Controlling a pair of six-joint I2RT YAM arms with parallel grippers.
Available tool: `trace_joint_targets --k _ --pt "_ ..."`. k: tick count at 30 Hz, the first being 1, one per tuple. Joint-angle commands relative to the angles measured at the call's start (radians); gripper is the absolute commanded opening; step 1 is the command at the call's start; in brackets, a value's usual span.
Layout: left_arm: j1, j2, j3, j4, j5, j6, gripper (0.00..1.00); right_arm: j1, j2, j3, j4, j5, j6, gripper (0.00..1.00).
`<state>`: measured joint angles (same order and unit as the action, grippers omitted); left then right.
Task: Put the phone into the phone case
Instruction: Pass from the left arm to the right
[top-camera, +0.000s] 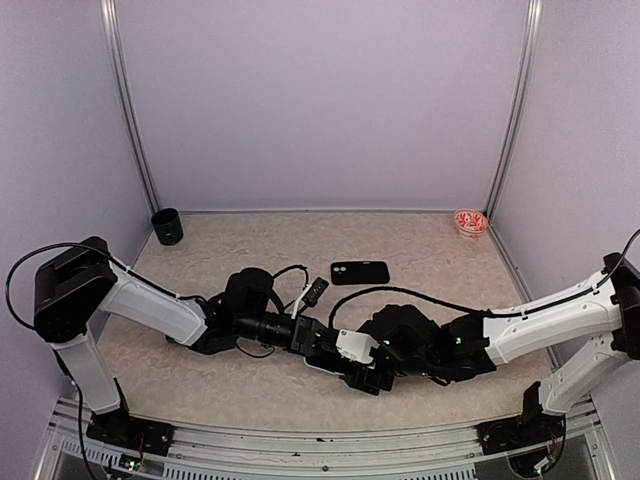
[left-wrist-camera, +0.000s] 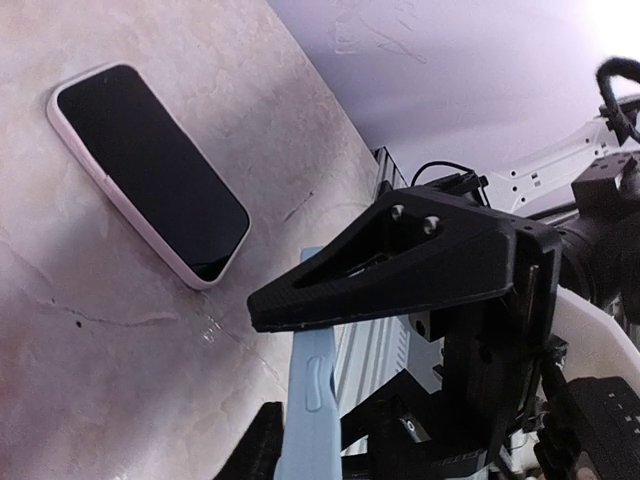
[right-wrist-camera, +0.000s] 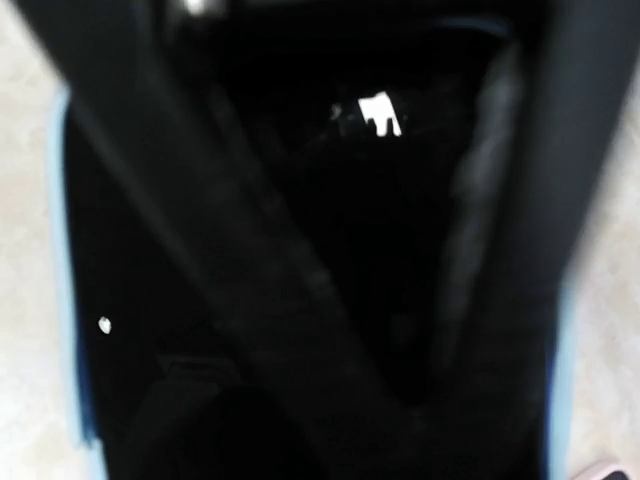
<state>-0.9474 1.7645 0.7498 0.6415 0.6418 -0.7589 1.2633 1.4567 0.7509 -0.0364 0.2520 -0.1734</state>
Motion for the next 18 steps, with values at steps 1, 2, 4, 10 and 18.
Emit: trace_joint_targets --k 1,2,4,10,18 --pt "0.016 -0.050 -0.024 0.079 -0.042 0.010 0.36 0.008 0.001 0.019 0.022 0.000 0.049 0.69" --pt "0.018 -0.059 -0.030 0.084 -0.054 0.011 0.40 0.008 0.005 0.025 0.025 0.001 0.056 0.69" --pt "0.029 -0.091 -0.055 0.092 -0.090 0.013 0.49 0.008 0.013 0.036 0.030 0.006 0.071 0.69" --pt "0.073 -0.236 -0.159 0.128 -0.218 0.010 0.65 0.005 0.040 0.075 0.034 0.055 0.126 0.69" --pt "0.107 -0.407 -0.270 0.092 -0.417 -0.005 0.71 0.001 0.133 0.221 -0.026 0.171 0.378 0.70"
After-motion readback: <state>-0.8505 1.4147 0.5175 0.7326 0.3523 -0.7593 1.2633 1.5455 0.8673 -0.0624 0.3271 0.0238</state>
